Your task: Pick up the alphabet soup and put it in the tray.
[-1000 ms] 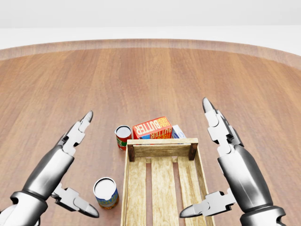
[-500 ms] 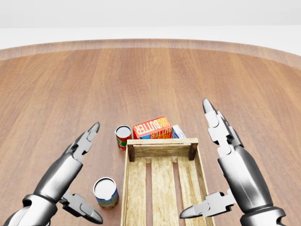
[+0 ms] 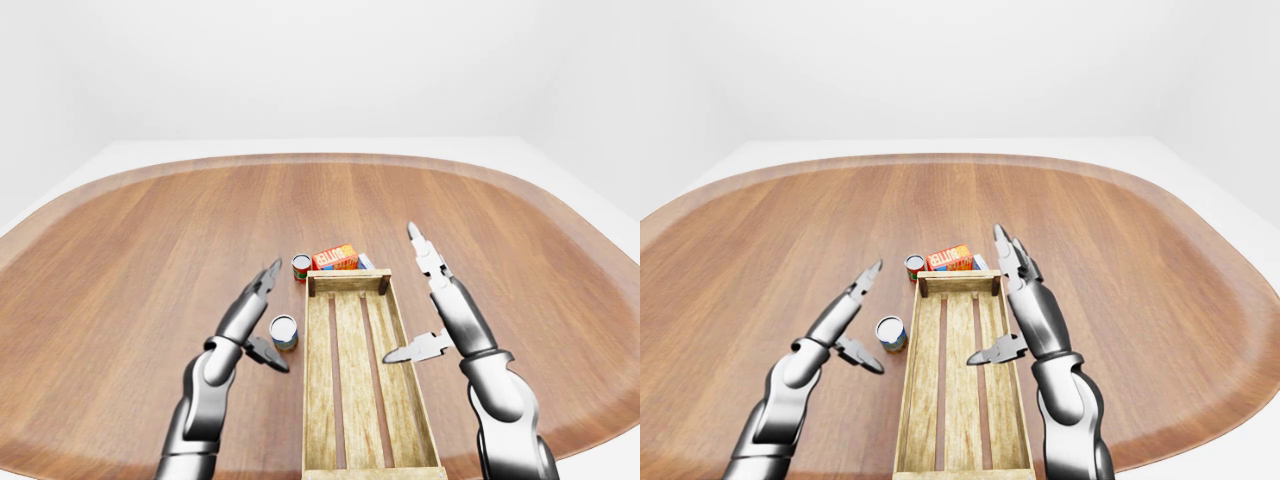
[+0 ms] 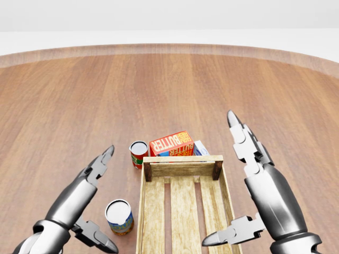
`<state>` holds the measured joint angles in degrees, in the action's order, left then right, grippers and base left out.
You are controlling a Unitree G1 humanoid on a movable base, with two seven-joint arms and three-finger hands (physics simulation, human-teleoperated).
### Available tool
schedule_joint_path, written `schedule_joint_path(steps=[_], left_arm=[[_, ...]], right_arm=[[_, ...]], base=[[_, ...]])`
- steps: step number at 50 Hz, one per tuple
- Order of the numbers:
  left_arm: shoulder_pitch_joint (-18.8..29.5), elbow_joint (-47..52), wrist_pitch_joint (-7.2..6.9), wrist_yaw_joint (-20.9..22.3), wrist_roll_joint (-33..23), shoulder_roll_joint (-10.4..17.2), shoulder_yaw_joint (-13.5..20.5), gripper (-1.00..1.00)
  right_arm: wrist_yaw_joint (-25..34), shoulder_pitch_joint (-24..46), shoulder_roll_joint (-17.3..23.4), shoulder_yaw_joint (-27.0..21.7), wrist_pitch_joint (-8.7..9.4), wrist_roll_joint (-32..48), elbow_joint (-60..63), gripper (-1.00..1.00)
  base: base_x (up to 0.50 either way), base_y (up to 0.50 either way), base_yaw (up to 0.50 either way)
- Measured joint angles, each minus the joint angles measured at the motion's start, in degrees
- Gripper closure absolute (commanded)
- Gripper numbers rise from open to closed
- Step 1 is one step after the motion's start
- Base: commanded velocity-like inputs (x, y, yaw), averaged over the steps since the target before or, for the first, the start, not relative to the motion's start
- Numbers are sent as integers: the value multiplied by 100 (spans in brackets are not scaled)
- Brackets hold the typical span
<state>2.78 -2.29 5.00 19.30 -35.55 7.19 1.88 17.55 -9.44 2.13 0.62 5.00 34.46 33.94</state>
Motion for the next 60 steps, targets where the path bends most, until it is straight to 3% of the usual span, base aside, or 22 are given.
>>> schedule_joint_path(steps=[60], left_arm=[[700, -1783, 0, -442, -425, 90, -221, -100]], right_arm=[[17, 17, -2, 33, 0, 53, 42, -98]], base=[[0, 0, 0]])
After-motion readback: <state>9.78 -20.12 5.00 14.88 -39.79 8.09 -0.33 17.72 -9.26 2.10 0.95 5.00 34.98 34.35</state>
